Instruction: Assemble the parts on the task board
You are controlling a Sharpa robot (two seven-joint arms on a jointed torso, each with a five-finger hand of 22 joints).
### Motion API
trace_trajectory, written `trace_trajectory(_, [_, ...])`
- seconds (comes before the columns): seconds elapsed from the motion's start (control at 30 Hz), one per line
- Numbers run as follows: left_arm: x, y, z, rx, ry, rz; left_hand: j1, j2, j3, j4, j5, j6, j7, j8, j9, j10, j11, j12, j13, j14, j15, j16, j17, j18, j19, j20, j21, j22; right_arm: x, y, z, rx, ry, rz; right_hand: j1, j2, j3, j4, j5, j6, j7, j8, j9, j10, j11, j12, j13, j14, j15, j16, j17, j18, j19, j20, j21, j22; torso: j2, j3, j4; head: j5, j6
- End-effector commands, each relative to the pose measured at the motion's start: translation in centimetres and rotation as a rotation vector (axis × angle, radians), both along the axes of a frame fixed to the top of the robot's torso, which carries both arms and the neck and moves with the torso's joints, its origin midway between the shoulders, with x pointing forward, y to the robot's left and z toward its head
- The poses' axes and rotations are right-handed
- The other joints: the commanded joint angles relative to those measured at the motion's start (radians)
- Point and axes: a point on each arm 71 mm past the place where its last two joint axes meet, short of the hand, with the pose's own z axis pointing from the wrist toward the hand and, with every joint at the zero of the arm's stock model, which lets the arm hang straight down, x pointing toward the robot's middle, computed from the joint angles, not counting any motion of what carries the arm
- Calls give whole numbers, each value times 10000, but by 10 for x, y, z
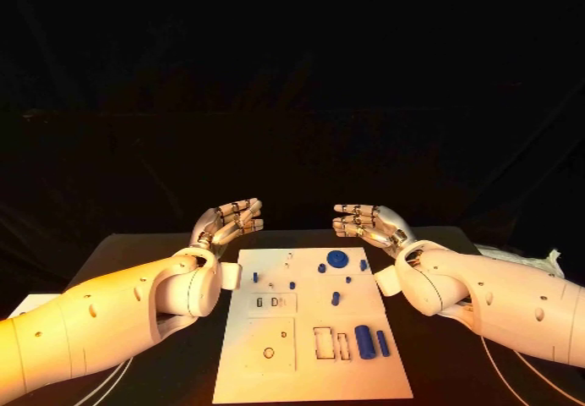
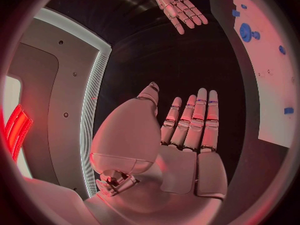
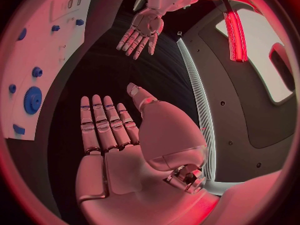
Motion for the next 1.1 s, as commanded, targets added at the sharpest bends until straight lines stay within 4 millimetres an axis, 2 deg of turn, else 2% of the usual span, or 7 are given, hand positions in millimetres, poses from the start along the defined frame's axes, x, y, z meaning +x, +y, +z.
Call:
trace_trajectory(0.03, [-5, -3, 5, -286, -258, -422, 123, 35, -74, -72, -16, 973, 609, 119, 31, 808, -189, 153, 10, 816, -218, 229, 87, 187, 841, -126, 419, 146, 0, -1, 8, -1258, -1312, 346, 301, -123, 327, -373, -247, 2256, 664, 142, 92, 1695, -283, 101, 30, 1699, -305, 153, 51, 417, 1083, -11, 465, 89, 230, -21, 11, -7, 59])
trace_trajectory(0.1, [-8, -1, 7, -365, -227, -433, 204, 84, -125, -135, -11, 1366, 544, 140, 13, 1188, -283, 212, 8, 1225, -352, 296, 150, 185, 1263, -250, 615, 205, 0, -3, 12, -1678, -1690, 411, 289, -175, 477, -424, -257, 2534, 636, 117, 91, 1914, -338, 57, 24, 1993, -379, 176, 52, 447, 1307, -43, 580, 107, 328, -38, 8, -11, 87])
trace_trajectory(0.2, [-16, 1, 11, -570, -180, -531, 382, 166, -139, -268, 41, 1752, 427, 123, -36, 1628, -417, 222, 6, 1704, -509, 367, 266, 185, 1757, -419, 826, 262, 1, -5, 21, -2703, -2544, 618, 228, -303, 781, -484, -293, 2811, 569, 48, 85, 2511, -495, 80, 38, 2902, -644, 418, 117, 480, 2015, -267, 978, 230, 544, -76, -5, -8, 150])
trace_trajectory(0.37, [-24, 2, 17, -813, -208, -813, 511, 89, -122, -414, 489, 1830, 404, -12, -87, 1723, -441, 95, -18, 1781, -534, 261, 306, 169, 1884, -466, 833, 236, 5, -10, 30, -4247, -3499, 817, 117, -571, 1208, -511, -395, 3180, 436, 9, 92, 3223, -694, -6, 36, 3793, -951, 531, 166, 446, 2976, -680, 1665, 502, 830, -122, 41, -39, 277])
trace_trajectory(0.67, [-42, -3, 31, -1414, -74, -1420, 575, 73, -100, -519, 515, 1936, 379, -87, -91, 1850, -468, 32, -13, 1846, -559, 189, 347, 169, 2018, -497, 857, 224, 13, -8, 36, -7731, -4124, 1351, 316, -1010, 1235, -637, -489, 3644, 163, 2, 98, 4029, -1096, -114, 50, 5894, -1627, 1289, 701, 441, 4307, -1462, 3712, 1626, 1318, -205, 99, -214, 440])
trace_trajectory(0.83, [-54, -8, 38, -1799, 71, -1721, 580, 72, -98, -549, 514, 1950, 383, -129, -96, 1844, -459, -21, -22, 1780, -542, 108, 340, 158, 2023, -493, 838, 206, 12, 2, 37, -9173, -4328, 1611, 222, -1210, 1206, -523, -639, 3892, -60, -15, 96, 4319, -1307, -149, 43, 7253, -2001, 2190, 1359, 424, 4914, -1841, 5075, 2422, 1573, -215, 134, -238, 498])
trace_trajectory(1.1, [-66, -15, 45, -2077, 209, -2068, 559, 70, -109, -553, 509, 1957, 396, -156, -97, 1832, -447, -56, -28, 1749, -530, 62, 337, 153, 2017, -488, 820, 192, 12, 17, 38, -10420, -4420, 1882, 20, -1551, 1519, -164, -804, 3784, -147, -57, 81, 3801, -1375, -145, 35, 7261, -2059, 4837, 2998, 419, 4924, -1926, 6888, 3632, 1921, -250, 193, -313, 625])
